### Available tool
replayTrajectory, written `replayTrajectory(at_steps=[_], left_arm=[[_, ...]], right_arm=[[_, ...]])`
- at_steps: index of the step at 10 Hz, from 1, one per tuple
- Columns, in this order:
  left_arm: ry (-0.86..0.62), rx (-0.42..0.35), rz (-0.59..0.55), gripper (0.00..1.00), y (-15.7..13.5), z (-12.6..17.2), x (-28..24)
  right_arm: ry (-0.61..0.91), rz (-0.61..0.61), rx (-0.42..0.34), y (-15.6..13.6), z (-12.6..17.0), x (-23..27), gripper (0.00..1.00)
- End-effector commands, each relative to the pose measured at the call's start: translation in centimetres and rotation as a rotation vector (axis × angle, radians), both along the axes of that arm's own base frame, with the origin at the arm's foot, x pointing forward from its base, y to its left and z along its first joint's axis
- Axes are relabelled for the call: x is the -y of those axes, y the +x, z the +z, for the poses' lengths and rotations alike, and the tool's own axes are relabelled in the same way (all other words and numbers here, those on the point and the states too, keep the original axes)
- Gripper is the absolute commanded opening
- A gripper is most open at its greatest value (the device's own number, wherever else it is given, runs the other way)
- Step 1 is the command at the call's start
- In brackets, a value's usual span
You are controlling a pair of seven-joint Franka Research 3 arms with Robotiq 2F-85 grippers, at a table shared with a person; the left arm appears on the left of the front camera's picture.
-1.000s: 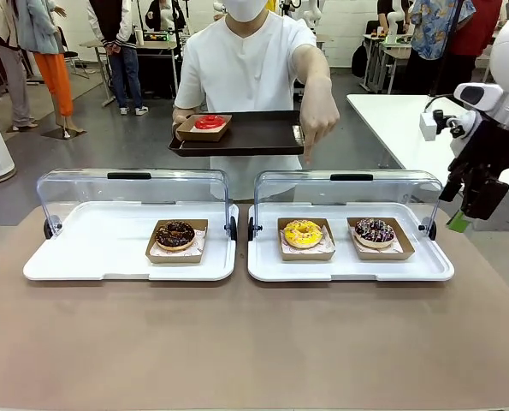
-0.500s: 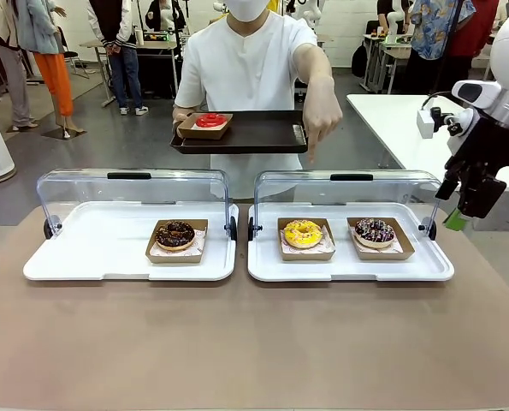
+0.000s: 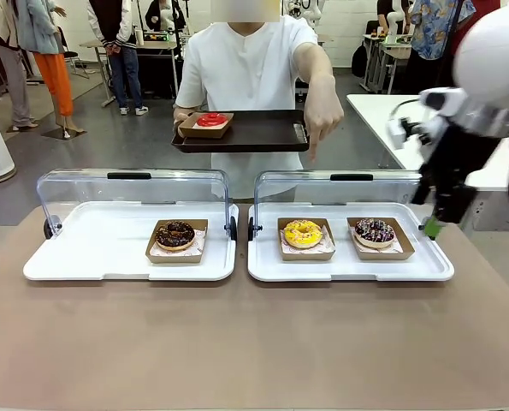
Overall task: Provide the desired donut to the person.
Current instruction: Pick up and lift the Paper togo box containing the Donut pointed at by the person.
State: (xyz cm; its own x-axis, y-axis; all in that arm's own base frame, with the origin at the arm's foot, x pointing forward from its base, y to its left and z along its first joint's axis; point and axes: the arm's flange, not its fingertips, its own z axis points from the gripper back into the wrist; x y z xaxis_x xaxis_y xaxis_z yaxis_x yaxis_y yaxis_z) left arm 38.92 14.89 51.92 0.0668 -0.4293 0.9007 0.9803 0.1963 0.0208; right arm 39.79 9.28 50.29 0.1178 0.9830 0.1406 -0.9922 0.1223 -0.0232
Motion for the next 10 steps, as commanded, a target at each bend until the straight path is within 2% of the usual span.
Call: replayTrajectory(at_steps=[1, 3, 6, 9, 10], left_arm=[[-0.019, 0.013, 0.003, 1.00, 0.1, 0.1, -0.1], [-0.019, 0.013, 0.003, 1.00, 0.1, 0.1, -0.1], [-0.019, 0.013, 0.003, 1.00, 0.1, 0.1, -0.1], [-0.019, 0.013, 0.003, 1.00, 0.1, 0.1, -0.1], [-0.019, 0.013, 0.003, 1.00, 0.1, 0.1, -0.1]], right_arm=[[-0.095, 0.023, -0.005, 3.9, -1.6, -4.5, 1.00], [-0.088, 0.059, 0.024, 6.6, -3.6, -7.5, 1.00], [-0.029, 0.089, 0.013, 9.8, -6.6, -10.6, 1.00], [-0.027, 0.107, -0.004, 10.5, -7.6, -11.7, 1.00], [-0.037, 0.105, 0.000, 9.9, -7.3, -11.0, 1.00]])
